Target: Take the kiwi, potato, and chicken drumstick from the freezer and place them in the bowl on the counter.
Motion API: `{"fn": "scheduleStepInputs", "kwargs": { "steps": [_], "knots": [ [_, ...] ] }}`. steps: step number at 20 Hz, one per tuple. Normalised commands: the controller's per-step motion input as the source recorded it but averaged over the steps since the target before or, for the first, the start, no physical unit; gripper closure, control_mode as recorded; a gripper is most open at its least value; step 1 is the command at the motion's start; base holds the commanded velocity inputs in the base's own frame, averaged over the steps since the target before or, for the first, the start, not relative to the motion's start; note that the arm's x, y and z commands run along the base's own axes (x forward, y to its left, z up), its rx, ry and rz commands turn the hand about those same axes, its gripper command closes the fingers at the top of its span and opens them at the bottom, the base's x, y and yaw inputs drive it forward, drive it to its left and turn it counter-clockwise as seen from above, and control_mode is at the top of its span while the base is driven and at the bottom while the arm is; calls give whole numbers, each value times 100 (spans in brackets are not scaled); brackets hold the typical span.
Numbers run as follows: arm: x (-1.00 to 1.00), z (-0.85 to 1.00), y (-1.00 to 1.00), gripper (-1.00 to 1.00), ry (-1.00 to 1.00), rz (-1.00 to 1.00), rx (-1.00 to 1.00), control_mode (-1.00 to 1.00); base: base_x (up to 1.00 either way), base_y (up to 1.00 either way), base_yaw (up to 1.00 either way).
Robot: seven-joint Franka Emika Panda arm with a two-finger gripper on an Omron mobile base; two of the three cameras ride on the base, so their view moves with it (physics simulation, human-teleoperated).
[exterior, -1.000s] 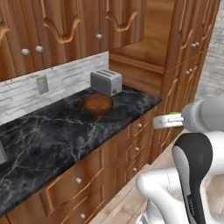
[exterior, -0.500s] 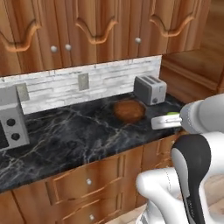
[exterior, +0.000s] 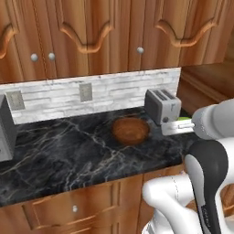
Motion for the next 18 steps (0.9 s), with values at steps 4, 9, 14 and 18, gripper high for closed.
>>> {"fn": "scheduleStepInputs", "kwargs": {
  "steps": [4,9,14,18],
  "knots": [
    [0,0,0,100,0,0,0,100,44,-15,27],
    [0,0,0,100,0,0,0,100,32,-15,21],
    [0,0,0,100,0,0,0,100,23,-28,10],
    [10,-8,-5,100,0,0,1,-100,20,-19,0]
  ]
}}
